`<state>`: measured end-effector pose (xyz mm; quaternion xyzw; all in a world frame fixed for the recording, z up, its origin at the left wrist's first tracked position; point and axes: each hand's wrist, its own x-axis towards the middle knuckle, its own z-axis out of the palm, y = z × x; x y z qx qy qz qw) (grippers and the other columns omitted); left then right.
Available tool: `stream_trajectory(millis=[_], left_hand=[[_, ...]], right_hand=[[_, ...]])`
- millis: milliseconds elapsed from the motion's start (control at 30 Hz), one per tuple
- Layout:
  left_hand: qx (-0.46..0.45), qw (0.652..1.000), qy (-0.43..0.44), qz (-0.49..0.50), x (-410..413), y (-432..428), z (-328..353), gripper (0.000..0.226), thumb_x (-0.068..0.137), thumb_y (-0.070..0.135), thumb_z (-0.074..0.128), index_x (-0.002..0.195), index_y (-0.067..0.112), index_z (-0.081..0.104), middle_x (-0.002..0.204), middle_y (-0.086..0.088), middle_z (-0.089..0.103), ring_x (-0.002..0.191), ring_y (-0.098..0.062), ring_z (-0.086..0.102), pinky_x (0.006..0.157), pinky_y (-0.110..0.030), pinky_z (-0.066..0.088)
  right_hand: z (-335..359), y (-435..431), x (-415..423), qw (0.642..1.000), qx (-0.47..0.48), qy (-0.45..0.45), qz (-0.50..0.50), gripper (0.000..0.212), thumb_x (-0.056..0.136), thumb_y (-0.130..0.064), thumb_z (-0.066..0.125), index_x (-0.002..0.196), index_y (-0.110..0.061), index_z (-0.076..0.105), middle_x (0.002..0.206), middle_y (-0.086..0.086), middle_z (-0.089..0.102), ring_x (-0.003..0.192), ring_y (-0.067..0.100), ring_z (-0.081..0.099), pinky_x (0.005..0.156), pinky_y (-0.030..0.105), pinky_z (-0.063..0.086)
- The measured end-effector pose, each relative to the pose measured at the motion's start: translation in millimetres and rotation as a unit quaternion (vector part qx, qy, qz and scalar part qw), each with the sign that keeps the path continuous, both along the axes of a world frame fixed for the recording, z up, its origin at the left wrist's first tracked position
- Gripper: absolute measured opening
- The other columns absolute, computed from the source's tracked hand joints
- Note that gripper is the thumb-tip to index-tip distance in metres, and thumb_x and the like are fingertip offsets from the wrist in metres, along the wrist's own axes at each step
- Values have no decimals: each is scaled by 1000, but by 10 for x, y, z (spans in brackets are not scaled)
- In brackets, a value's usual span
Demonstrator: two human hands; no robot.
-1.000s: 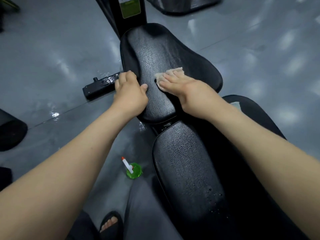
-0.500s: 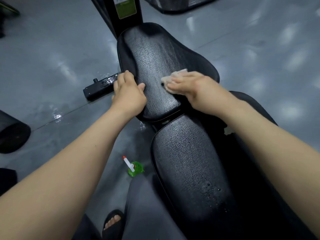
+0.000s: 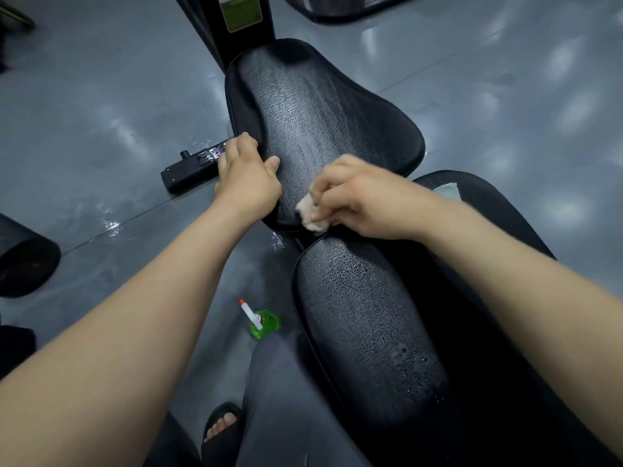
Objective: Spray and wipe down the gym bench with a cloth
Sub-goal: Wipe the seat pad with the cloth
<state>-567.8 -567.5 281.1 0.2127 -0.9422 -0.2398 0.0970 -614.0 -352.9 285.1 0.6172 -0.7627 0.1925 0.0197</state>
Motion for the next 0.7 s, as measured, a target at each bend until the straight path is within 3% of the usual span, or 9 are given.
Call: stream_trajectory(millis=[200, 333, 400, 567, 633, 700], left_hand=[[4, 1000, -1, 11, -7, 42, 11, 42, 104, 25, 48, 137, 3, 38, 149, -17, 35, 138, -37, 30, 113, -42, 25], [6, 1000, -8, 22, 5, 113, 35, 46, 104, 24, 46, 143, 1, 34, 152, -18, 31, 141, -37, 27, 115, -46, 27], [10, 1000, -6, 22, 18, 125, 43, 47, 104, 24, 46, 142, 1, 34, 152, -18, 31, 141, -37, 28, 115, -45, 27], [14, 999, 5, 39, 18, 131, 117, 44, 102, 25, 51, 141, 5, 41, 149, -17, 38, 139, -35, 34, 113, -46, 32], [-1, 999, 24, 33, -9, 186, 137, 41, 99, 19, 50, 139, 11, 46, 146, -14, 40, 139, -33, 34, 113, -47, 32], [-20, 998, 57, -2, -58, 294, 155, 41, 94, 15, 49, 135, 18, 53, 143, -8, 43, 138, -30, 34, 112, -45, 31]], right_hand=[[139, 435, -360, 991, 9, -10, -135, 14, 85, -31, 70, 85, -19, 77, 101, 0, 65, 96, 28, 56, 83, 46, 52], [28, 43, -41, 999, 10, 6, -38, 9, 83, -12, 67, 82, -18, 74, 98, 0, 65, 91, 28, 56, 77, 42, 52], [19, 28, -8, 1000, 17, -7, -19, 11, 82, -12, 68, 85, -20, 75, 100, -3, 63, 94, 26, 56, 79, 43, 52], [56, 546, -511, 983, 2, 9, -185, 6, 82, -24, 69, 87, -27, 70, 100, -5, 62, 95, 32, 54, 86, 48, 47], [52, 638, -584, 969, -15, -11, -248, 8, 85, -19, 68, 88, -26, 67, 95, -6, 57, 92, 33, 55, 84, 47, 49], [36, 501, -427, 974, -32, -32, -223, 12, 87, -15, 70, 91, -26, 67, 95, -7, 54, 91, 27, 56, 83, 39, 51]])
